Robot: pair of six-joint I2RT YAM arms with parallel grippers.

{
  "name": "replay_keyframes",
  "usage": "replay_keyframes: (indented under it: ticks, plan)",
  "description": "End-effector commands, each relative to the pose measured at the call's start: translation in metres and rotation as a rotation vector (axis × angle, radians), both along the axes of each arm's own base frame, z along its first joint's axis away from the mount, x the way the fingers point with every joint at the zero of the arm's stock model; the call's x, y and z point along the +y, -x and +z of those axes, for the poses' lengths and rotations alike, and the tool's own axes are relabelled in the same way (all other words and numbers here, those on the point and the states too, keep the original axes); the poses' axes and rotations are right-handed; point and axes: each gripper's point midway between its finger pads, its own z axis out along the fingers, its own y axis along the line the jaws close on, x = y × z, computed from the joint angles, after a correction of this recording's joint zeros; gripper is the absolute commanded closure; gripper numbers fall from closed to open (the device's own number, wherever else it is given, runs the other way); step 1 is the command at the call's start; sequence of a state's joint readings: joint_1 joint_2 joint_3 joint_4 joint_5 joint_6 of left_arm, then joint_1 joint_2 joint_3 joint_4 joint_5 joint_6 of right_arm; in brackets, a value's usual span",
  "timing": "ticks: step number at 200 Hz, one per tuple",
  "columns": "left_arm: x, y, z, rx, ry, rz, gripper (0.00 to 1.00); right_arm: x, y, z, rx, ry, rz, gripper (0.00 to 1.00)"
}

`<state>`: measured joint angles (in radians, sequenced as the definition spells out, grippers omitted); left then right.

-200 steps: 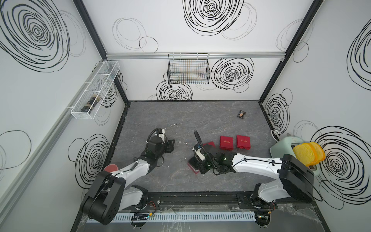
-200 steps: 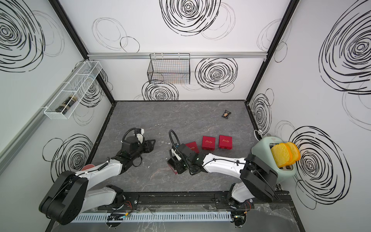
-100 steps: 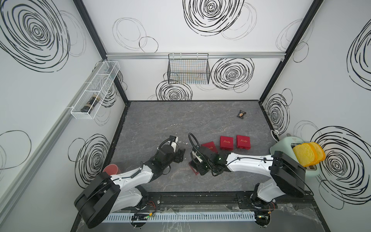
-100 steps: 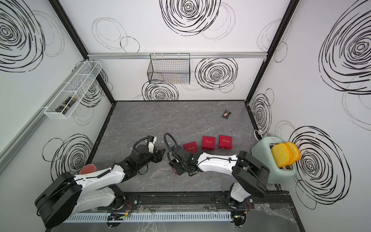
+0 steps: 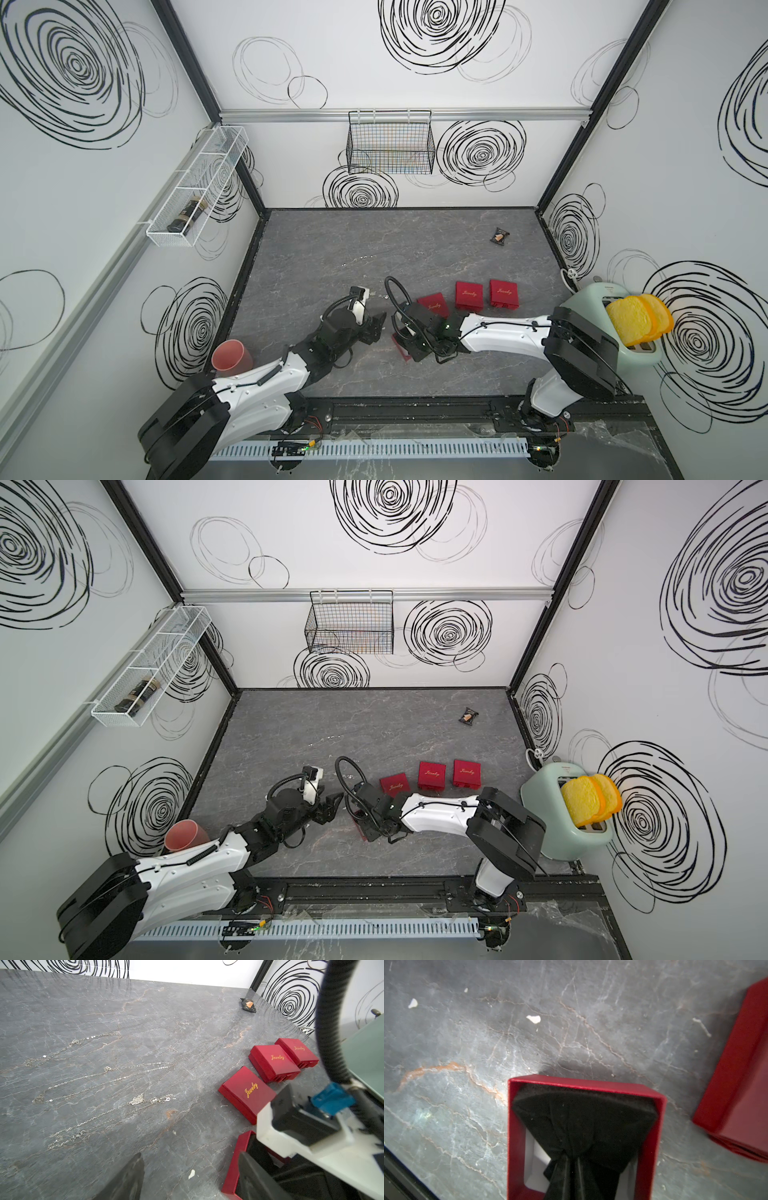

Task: Take the necklace out of the lift-off lid jewelry box
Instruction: Place the inner lining in the jewelry box.

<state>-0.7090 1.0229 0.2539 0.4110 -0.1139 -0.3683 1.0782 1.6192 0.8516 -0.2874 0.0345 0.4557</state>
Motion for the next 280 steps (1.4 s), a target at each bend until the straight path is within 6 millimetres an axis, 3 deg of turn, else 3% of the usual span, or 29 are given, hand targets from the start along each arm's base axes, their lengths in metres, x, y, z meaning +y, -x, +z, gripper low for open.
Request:
replay_keyframes:
  ticks: [1, 59, 87, 148, 206, 264, 280]
  plan:
    - [0.0, 0.002, 0.005, -0.023, 0.006, -0.006, 0.26, -0.002, 0.003, -0.001, 0.02, 0.026, -0.005, 0.8]
    - [0.002, 0.007, 0.006, -0.027, 0.009, -0.015, 0.25, 0.004, -0.004, 0.028, -0.004, -0.051, -0.012, 0.54]
    - [0.004, 0.008, 0.007, -0.032, 0.008, -0.016, 0.25, 0.005, -0.012, 0.041, -0.032, -0.086, -0.03, 0.52]
    - [0.01, 0.01, 0.011, -0.045, 0.008, 0.002, 0.25, 0.014, -0.03, 0.05, -0.093, -0.148, -0.051, 0.71]
    - [0.014, 0.011, 0.014, -0.056, 0.011, 0.013, 0.25, 0.013, -0.039, 0.029, -0.093, -0.106, -0.07, 0.8]
    - [0.015, 0.012, 0.013, -0.051, 0.008, 0.01, 0.25, 0.003, -0.035, -0.004, -0.05, -0.035, -0.082, 0.81]
    - [0.015, 0.013, 0.013, -0.053, 0.009, 0.01, 0.25, 0.003, -0.035, -0.003, -0.05, -0.032, -0.08, 0.81]
